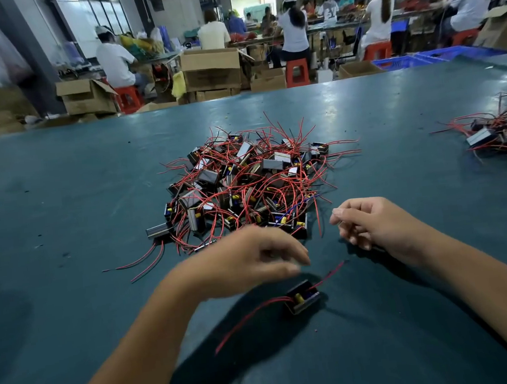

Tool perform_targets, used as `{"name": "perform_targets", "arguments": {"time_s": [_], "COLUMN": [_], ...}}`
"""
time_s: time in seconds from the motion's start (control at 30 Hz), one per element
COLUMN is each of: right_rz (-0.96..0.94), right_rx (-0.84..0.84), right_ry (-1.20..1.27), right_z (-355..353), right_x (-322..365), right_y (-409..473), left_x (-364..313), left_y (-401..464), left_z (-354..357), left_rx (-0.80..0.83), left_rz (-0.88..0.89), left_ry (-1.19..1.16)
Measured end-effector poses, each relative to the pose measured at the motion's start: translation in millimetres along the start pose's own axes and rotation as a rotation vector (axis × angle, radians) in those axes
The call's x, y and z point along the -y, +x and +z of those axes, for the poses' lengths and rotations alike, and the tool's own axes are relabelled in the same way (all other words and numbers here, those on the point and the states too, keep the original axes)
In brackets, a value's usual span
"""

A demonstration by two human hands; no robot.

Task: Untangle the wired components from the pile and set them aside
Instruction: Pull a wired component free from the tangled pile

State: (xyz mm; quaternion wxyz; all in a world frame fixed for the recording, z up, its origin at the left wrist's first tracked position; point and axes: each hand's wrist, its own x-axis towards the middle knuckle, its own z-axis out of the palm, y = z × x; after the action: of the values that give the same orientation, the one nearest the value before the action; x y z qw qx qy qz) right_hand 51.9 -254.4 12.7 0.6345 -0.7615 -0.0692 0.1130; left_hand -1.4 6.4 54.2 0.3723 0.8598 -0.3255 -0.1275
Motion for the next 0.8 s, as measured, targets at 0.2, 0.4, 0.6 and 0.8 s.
{"name": "perform_targets", "arguments": {"time_s": [0.2,0.4,0.6,0.8], "right_rz": [-0.013,-0.022,-0.033,-0.024], "right_rx": [-0.007,-0.011,-0.006,0.008], "right_ry": [-0.032,-0.061,-0.069,-0.090], "right_z": [3.2,3.0,2.0,3.0], "right_x": [0.1,-3.6,-6.1,-5.0], "right_y": [0.4,3.7,4.8,3.4], "left_x": [36.1,66.5,52.3,36.4], "left_y": [-29.4,-41.5,-41.6,-39.5], "left_z": [-60.9,-65.3,-71.4,-71.8], "left_rx": [-0.542,-0.105,-0.308,-0.724], "left_rz": [-0.113,-0.611,-0.344,-0.114], "left_ry": [-0.134,0.416,0.280,-0.242]}}
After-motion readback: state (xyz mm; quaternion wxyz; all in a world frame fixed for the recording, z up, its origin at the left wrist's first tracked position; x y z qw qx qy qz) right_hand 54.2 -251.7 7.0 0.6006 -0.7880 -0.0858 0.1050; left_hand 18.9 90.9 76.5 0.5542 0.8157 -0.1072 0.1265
